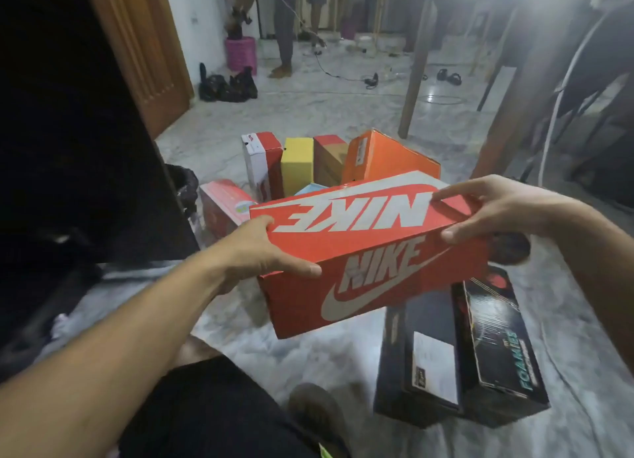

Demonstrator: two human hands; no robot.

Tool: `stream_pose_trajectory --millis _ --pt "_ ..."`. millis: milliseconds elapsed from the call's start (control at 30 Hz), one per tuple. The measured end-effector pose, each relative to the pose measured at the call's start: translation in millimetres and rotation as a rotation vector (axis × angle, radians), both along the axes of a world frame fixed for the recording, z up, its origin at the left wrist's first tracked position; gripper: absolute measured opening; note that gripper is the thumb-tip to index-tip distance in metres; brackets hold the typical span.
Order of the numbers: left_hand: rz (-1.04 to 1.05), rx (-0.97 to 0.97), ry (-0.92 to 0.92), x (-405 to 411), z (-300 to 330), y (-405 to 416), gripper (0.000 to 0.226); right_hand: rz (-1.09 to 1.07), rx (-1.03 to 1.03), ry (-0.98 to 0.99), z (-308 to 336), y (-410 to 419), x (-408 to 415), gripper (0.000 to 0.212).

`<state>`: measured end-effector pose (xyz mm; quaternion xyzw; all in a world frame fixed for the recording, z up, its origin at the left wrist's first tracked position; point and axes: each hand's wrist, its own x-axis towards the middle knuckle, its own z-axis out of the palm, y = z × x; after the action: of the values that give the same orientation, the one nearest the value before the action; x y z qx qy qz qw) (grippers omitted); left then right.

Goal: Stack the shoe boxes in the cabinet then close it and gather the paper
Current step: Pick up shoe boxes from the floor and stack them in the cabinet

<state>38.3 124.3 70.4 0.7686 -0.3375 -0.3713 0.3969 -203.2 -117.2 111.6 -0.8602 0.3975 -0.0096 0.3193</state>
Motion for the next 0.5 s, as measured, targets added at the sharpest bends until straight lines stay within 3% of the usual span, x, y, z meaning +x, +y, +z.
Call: stream_pose_trajectory --millis 167,200,300,500 --pt "0.157 -0.035 -0.042 38 31 61 0.106 0.148 -0.074 -0.121 15 34 63 0.078" --pt "0.197 -0.042 -0.037 46 35 74 0.100 0.162 -0.098 -0.149 18 39 76 0.076" --pt "0.339 -0.097 -0.040 63 45 112 0.053 0.224 -0.135 -0.212 23 61 119 0.076" --pt "0.562 -0.072 -0.049 108 48 193 0.052 0.390 -0.125 -0.263 21 118 214 0.076"
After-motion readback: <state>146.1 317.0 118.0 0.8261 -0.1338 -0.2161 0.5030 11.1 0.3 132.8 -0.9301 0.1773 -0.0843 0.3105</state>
